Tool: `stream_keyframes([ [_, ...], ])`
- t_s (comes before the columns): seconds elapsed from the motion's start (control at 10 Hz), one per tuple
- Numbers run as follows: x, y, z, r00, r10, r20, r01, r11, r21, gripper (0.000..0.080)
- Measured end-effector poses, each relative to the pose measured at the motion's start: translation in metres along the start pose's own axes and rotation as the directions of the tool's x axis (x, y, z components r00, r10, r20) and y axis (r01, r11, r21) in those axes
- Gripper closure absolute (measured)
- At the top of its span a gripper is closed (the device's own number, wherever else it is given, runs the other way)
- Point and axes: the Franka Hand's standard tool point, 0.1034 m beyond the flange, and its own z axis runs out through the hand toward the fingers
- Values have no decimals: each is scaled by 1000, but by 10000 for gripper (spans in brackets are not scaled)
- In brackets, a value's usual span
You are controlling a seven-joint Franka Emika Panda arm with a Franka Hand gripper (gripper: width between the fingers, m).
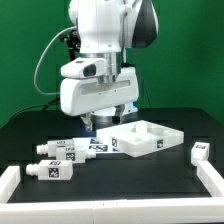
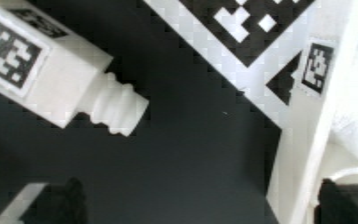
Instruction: Assemble one leg
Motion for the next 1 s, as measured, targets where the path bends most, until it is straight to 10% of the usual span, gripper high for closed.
stream_keyframes([
  [0.2, -1, -1, 1, 1000, -2, 2, 2, 1000, 2, 151],
  [0.5, -7, -49, 28, 999, -17, -27, 17, 1000, -9, 151],
  [1.0, -6, -45, 61, 999, -17, -41, 16, 1000, -9, 151],
])
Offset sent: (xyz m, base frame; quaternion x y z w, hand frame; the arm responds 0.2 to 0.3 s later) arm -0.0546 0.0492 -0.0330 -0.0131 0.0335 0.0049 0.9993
